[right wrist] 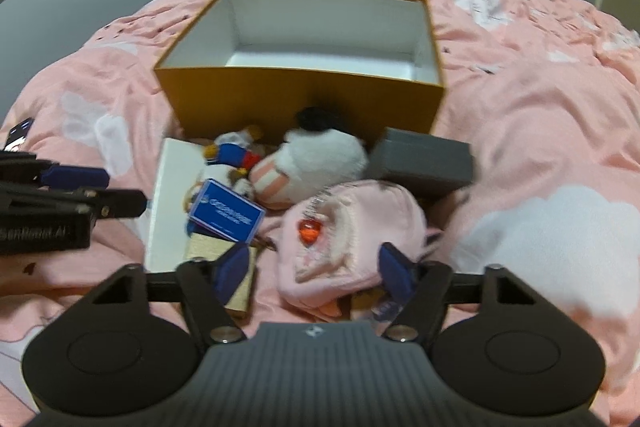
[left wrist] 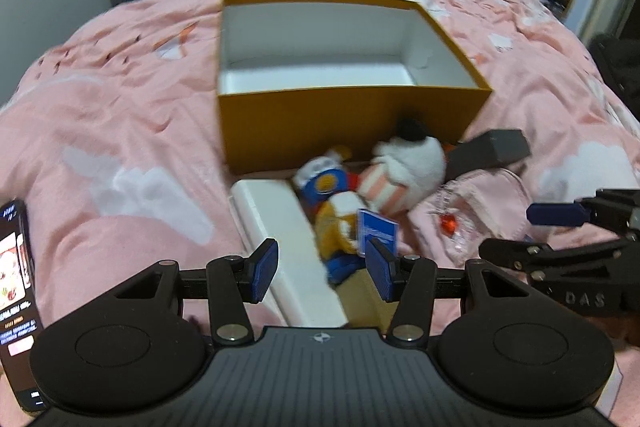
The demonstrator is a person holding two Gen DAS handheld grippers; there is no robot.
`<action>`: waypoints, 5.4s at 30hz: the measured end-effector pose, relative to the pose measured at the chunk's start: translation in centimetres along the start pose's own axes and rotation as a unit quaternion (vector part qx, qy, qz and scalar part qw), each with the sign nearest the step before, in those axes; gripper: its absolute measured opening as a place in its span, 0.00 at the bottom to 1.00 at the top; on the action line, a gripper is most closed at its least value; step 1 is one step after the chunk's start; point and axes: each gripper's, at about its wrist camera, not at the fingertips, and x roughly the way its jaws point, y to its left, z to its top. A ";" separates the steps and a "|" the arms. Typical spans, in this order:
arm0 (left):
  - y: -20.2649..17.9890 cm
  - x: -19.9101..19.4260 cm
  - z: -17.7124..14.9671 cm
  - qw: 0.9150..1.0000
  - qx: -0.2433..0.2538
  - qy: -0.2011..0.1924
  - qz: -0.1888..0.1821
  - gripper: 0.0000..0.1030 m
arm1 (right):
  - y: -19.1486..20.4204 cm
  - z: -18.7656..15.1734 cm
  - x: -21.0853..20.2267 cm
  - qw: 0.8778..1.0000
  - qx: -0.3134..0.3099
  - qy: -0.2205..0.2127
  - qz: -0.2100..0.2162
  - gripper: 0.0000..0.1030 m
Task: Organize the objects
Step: 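Grasp the white rectangular box with the left tool while the right grasps the tan cube, then carry the white box and tan cube with both tools over the orange box, then lower the white box with the left tool while the right sets the tan cube inside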
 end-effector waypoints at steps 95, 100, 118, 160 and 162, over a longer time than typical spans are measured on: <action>2.0 11.0 19.5 0.999 0.014 0.018 0.023 0.31 | -8.2 20.0 9.8 0.989 0.097 -0.021 0.111 0.60; 1.2 14.6 18.3 0.992 0.071 0.045 0.093 0.31 | -8.8 19.6 13.6 0.988 0.100 0.013 0.114 0.60; 0.6 16.5 16.8 0.985 0.099 0.114 0.080 0.34 | -8.4 18.8 18.0 0.984 0.099 0.067 0.131 0.60; 7.5 11.8 19.8 0.996 0.082 0.017 -0.033 0.25 | -2.1 21.6 22.6 0.971 0.077 0.162 0.157 0.60; 7.8 11.2 19.9 0.996 0.078 0.006 -0.034 0.25 | -2.5 22.3 22.3 0.974 0.086 0.150 0.144 0.60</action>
